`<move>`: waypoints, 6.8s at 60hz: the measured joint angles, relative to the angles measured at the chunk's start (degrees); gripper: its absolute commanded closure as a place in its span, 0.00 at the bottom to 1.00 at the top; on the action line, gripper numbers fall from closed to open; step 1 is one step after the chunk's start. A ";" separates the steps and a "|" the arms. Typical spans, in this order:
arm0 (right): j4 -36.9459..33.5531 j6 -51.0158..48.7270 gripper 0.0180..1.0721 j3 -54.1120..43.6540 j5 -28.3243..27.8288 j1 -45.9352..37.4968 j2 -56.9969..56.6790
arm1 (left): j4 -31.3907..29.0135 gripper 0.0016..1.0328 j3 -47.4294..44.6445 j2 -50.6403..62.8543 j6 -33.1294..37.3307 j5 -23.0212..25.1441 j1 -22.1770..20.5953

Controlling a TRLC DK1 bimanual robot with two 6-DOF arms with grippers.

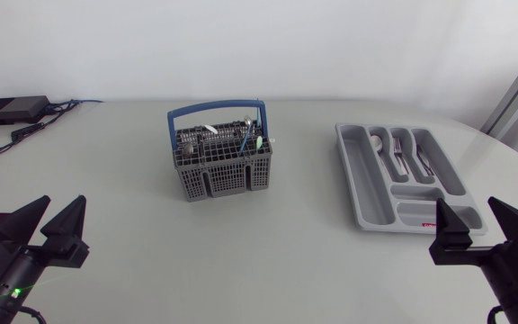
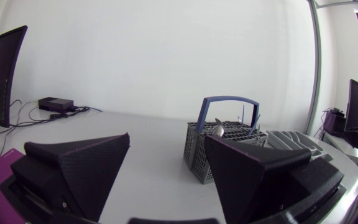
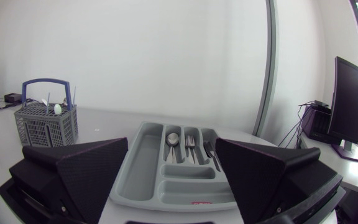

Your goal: Unload the cutlery basket into the drawer organizer.

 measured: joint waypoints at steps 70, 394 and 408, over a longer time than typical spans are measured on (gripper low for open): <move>13.09 0.46 0.05 19.71 7.08 17.20 43.39 | -5.53 0.07 27.54 38.93 -1.07 -0.20 -0.26; -4.33 -8.11 0.95 51.12 -6.78 26.80 92.26 | 3.19 0.75 44.94 93.39 42.01 22.43 -7.65; -4.92 -7.76 0.95 50.36 -6.97 31.52 88.52 | 3.26 0.75 46.14 93.42 41.81 22.80 -7.65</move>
